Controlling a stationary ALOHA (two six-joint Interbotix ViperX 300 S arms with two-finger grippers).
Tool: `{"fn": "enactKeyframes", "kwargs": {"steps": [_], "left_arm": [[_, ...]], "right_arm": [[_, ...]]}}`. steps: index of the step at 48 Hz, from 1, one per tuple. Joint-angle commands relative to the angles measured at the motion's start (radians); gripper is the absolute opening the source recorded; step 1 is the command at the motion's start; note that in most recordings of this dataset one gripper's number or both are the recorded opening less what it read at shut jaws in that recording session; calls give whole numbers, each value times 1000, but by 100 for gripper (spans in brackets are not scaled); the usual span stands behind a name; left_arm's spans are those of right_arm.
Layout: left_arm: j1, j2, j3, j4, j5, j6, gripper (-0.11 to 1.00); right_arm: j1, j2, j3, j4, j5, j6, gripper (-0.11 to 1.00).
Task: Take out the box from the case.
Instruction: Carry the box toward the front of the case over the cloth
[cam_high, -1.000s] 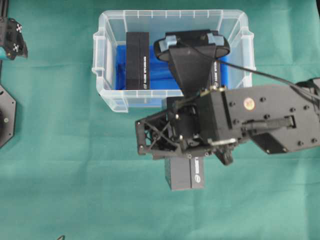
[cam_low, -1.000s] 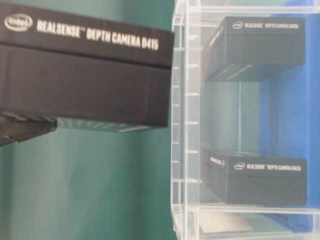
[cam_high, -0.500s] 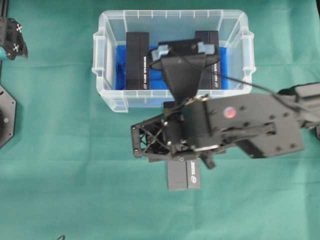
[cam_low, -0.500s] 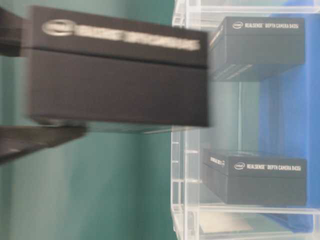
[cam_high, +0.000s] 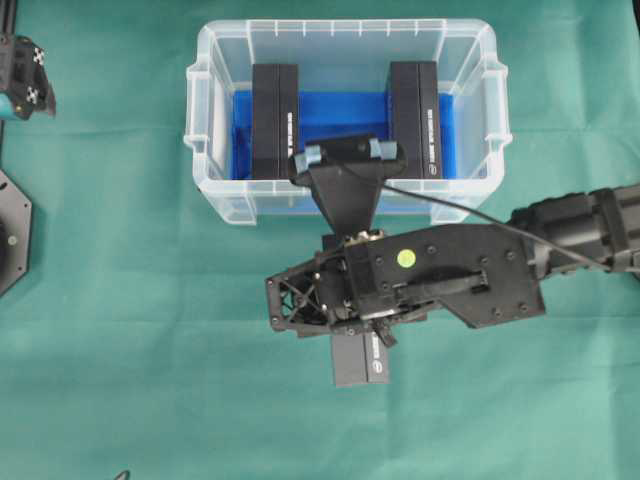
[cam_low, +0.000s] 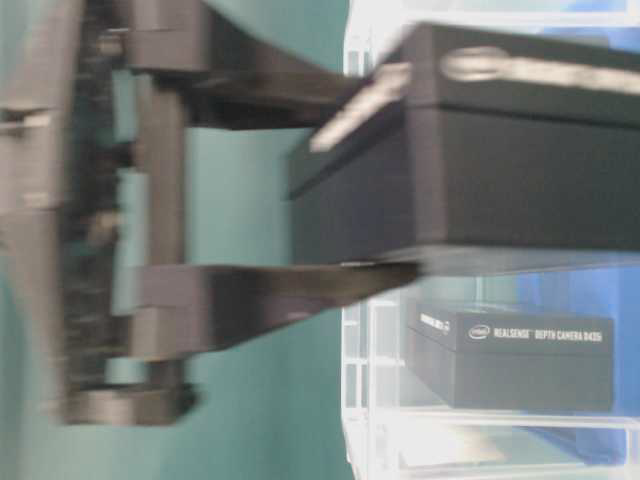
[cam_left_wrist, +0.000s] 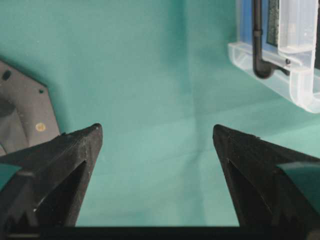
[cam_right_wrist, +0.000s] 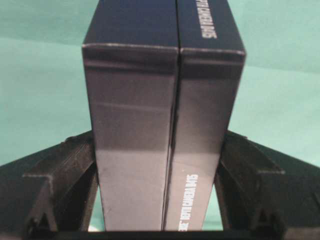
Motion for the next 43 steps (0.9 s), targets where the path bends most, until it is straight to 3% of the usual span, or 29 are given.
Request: {"fn": "enactKeyframes", "kwargs": {"steps": [1, 21, 43], "left_arm": [[3, 2, -25, -2, -3, 2, 93], [3, 5, -23, -2, -3, 0, 93], [3, 6, -25, -2, -3, 0, 93]], "right_arm": [[3, -25, 34, 3, -49, 2, 66], [2, -25, 213, 6, -275, 25, 66], [8, -26, 230, 35, -325, 26, 66]]}}
